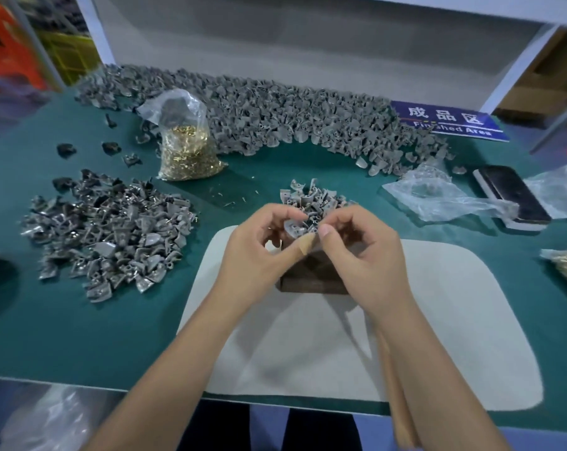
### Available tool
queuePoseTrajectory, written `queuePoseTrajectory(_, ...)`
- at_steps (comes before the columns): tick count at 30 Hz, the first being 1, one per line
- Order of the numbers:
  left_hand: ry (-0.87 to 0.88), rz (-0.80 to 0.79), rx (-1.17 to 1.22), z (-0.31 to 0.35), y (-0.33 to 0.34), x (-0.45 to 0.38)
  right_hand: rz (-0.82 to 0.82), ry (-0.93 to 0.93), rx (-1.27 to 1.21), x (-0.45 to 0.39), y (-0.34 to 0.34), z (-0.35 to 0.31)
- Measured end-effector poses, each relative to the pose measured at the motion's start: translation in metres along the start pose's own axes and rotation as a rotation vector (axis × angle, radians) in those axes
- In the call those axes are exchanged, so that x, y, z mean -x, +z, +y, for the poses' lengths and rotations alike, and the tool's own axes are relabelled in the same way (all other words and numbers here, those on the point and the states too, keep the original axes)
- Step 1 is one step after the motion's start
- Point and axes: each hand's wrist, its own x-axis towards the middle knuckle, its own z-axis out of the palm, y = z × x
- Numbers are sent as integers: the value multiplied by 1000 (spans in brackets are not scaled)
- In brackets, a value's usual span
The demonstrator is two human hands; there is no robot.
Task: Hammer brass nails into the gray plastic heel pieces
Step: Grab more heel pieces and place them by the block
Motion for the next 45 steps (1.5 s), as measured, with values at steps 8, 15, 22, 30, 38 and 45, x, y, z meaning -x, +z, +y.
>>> queuePoseTrajectory(8,31,-65,-101,-5,1,8,41,37,-79,11,0,0)
queuePoseTrajectory(15,13,25,20,-7,5,10,34,-81,12,10,1,13)
queuePoseTrajectory(22,55,0,-1,-3,7,14,23,-77,22,11,2,20)
queuePoseTrajectory(30,67,38,-40,-1,9,17,2,-69,25,12,1,20)
queuePoseTrajectory(38,54,89,-3,-2,11,19,12,-52,-14,13,3,19)
queuePoseTrajectory(45,46,55,43,-1,18,20,23,1,-62,11,0,18)
